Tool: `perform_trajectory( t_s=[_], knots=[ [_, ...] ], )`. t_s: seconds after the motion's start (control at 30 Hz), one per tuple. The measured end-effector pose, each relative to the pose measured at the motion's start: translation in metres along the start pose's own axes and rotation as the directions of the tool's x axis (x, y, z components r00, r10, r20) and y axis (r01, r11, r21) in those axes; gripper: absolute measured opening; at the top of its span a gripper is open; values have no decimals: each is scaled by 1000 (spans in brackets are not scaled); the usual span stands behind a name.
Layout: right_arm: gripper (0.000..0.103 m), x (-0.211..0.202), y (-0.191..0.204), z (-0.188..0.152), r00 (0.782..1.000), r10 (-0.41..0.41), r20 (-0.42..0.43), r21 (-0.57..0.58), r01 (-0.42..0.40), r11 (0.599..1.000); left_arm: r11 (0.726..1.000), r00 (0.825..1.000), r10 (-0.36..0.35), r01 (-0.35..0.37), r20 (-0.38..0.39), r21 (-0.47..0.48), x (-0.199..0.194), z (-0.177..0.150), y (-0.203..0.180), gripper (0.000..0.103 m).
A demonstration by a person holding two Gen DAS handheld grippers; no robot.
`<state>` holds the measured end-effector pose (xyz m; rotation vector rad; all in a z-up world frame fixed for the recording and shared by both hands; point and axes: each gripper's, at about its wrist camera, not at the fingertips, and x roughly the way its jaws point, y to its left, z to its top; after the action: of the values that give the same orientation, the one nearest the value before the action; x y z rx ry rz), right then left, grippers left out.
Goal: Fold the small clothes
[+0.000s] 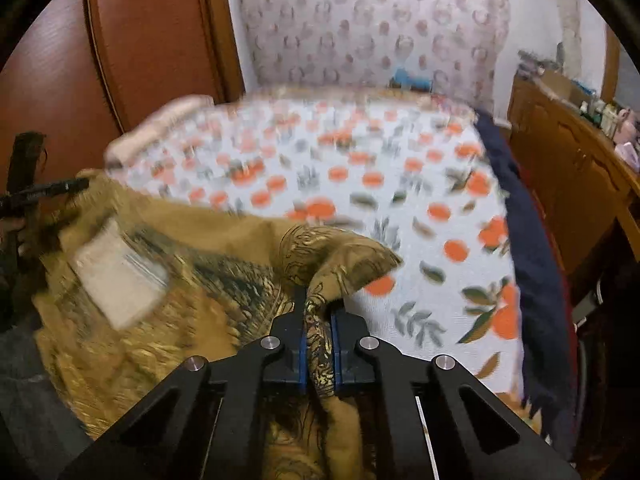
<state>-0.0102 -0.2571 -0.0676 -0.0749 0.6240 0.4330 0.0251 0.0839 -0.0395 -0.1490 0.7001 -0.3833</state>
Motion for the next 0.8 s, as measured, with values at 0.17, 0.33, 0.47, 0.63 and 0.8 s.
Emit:
perform_trajectory(
  t_s=[0.17,0.33,0.47,0.63,0.8],
  knots=[
    [8,-77,14,27,982,-24,185,-31,30,999,998,987,-28,19,160,61,-57,34,-36,5],
    [8,-152,26,67,944,-8,331,-85,38,996,996,950,-34,9,309,84,-113,79,-48,5],
    [7,-199,31,119,902,-32,430,-150,106,983,994,921,12,-55,390,99,-136,132,-42,5],
    [7,-194,24,204,883,-104,457,-171,202,964,986,904,97,-145,416,85,-110,211,-18,5],
    [8,-88,15,256,906,-216,364,-165,291,943,967,921,200,-240,334,82,-19,245,20,5]
  ],
)
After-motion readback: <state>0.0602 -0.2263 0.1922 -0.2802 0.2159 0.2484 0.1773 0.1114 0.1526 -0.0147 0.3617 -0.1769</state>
